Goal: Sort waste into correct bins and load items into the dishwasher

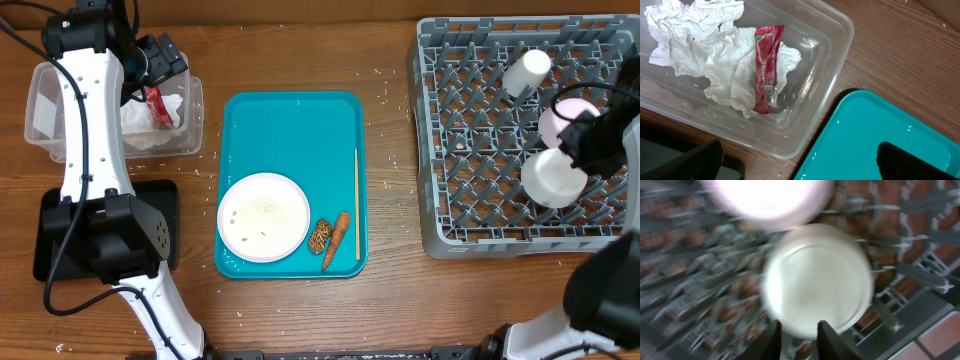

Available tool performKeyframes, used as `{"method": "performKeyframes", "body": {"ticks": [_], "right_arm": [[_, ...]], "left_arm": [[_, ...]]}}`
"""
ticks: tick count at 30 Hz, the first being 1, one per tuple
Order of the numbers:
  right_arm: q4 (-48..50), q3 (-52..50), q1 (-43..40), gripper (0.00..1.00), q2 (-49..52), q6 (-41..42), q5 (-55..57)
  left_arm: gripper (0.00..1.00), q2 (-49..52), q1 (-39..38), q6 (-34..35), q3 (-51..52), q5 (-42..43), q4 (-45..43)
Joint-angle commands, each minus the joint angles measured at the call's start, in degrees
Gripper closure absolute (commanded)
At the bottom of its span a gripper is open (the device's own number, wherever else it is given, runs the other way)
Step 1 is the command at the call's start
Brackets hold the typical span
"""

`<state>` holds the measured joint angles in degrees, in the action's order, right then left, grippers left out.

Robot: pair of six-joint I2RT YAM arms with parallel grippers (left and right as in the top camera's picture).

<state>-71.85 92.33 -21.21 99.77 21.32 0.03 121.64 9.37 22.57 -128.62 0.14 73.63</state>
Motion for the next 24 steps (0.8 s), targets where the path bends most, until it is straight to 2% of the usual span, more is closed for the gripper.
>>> {"method": "performKeyframes", "body": {"ticks": [1,4,5,7,13,17,24], "right_arm": [[-0.5,2.8,4.7,0.6,-7.9,-5.0,-14.4],[-0.9,2.8,9.6,0.45,-9.6,-7.8,-21.1],[-1.1,2.8,12.0,0.33,-9.7,-8.9,-22.7],[-1.1,2.2,16.5,0.0,-9.6,-9.6,-24.7],[0.6,1.5,32.0,0.0,-8.2,-9.6,-25.0],[4.5,1.5,40.9,0.0,-5.9,-9.6,-20.9],[12.7,1.5,51.2,0.0,2.8,-8.7,-17.4]], "left_arm": [[0.0,-1.0,-0.4,0.8,0.0,-0.7,-0.2],[0.0,-1.0,-0.4,0.8,0.0,-0.7,-0.2],[0.0,-1.0,-0.4,0.8,0.0,-0.7,-0.2],[0.0,-1.0,-0.4,0.8,0.0,-0.7,-0.2],[0.0,-1.0,-0.4,0.8,0.0,-0.7,-0.2],[0.0,-1.0,-0.4,0.8,0.0,-0.7,-0.2],[0.0,-1.0,-0.4,0.8,0.0,-0.7,-0.2]]}}
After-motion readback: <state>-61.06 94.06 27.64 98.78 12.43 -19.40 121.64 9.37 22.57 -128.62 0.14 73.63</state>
